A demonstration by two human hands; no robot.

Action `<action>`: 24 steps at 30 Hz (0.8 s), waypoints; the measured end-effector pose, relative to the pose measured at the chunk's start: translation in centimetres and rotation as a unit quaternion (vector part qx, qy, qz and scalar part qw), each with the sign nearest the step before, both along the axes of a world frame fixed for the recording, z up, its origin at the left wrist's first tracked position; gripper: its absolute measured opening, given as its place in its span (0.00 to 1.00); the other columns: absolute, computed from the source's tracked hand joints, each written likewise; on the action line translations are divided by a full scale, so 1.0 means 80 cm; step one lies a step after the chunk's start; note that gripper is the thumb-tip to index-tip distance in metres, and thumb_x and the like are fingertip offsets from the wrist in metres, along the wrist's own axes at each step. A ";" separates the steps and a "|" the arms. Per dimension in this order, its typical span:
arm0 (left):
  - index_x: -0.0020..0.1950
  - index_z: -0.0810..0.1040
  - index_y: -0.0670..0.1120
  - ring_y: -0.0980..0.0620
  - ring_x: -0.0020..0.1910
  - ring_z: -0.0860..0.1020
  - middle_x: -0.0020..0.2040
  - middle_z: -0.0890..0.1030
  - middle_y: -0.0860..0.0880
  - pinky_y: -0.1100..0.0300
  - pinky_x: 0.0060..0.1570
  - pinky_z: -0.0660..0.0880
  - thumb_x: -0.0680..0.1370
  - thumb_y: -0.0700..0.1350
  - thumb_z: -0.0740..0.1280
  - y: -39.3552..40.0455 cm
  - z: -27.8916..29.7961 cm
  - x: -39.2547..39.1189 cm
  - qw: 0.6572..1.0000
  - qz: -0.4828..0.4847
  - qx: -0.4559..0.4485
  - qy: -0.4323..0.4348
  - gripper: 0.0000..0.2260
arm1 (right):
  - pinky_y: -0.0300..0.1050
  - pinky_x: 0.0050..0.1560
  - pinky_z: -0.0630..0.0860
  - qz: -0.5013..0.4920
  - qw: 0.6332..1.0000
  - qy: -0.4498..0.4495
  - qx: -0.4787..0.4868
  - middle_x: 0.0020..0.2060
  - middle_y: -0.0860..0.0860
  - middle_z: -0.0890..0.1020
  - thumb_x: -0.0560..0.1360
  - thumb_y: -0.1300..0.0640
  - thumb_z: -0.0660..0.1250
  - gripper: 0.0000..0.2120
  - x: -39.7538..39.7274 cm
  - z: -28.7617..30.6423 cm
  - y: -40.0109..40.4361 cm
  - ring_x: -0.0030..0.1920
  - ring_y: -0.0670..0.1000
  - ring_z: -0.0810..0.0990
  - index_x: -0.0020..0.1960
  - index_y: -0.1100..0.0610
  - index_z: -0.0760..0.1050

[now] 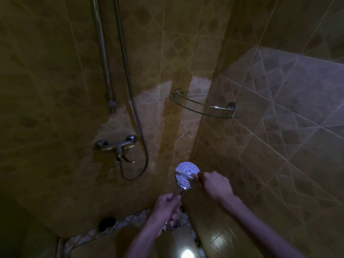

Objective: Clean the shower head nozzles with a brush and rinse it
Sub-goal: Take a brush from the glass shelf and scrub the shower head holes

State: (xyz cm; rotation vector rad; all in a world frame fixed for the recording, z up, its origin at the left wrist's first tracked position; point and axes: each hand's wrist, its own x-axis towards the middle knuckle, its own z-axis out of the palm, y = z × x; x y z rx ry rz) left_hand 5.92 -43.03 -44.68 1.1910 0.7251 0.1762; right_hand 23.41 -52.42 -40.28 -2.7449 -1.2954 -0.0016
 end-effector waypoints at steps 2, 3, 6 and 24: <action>0.41 0.74 0.42 0.54 0.19 0.66 0.26 0.72 0.47 0.68 0.18 0.62 0.80 0.44 0.64 0.001 0.000 -0.003 1.000 0.002 0.001 -0.002 0.09 | 0.44 0.35 0.69 0.044 0.999 -0.005 0.007 0.39 0.53 0.82 0.77 0.32 0.45 0.29 -0.015 -0.016 -0.007 0.42 0.55 0.83 0.44 0.51 0.75; 0.42 0.74 0.42 0.54 0.19 0.66 0.26 0.72 0.48 0.68 0.18 0.61 0.80 0.44 0.64 0.001 0.000 -0.004 1.000 0.001 0.002 -0.003 0.09 | 0.45 0.36 0.70 0.037 0.999 -0.014 0.011 0.39 0.53 0.83 0.77 0.32 0.46 0.29 -0.011 -0.013 -0.006 0.43 0.55 0.83 0.45 0.51 0.75; 0.42 0.74 0.42 0.54 0.20 0.66 0.27 0.71 0.47 0.68 0.18 0.61 0.80 0.44 0.63 -0.003 0.003 -0.006 1.000 -0.007 0.003 -0.010 0.09 | 0.49 0.42 0.76 -0.051 0.998 0.023 0.017 0.41 0.58 0.83 0.78 0.35 0.50 0.29 0.023 0.016 0.001 0.45 0.60 0.83 0.44 0.56 0.77; 0.43 0.72 0.42 0.55 0.19 0.65 0.28 0.71 0.46 0.68 0.17 0.61 0.81 0.44 0.63 -0.009 0.005 -0.015 1.000 0.002 -0.006 -0.007 0.09 | 0.43 0.33 0.67 0.035 0.999 -0.020 -0.001 0.37 0.52 0.81 0.76 0.31 0.47 0.28 -0.011 -0.011 -0.003 0.43 0.56 0.83 0.42 0.52 0.74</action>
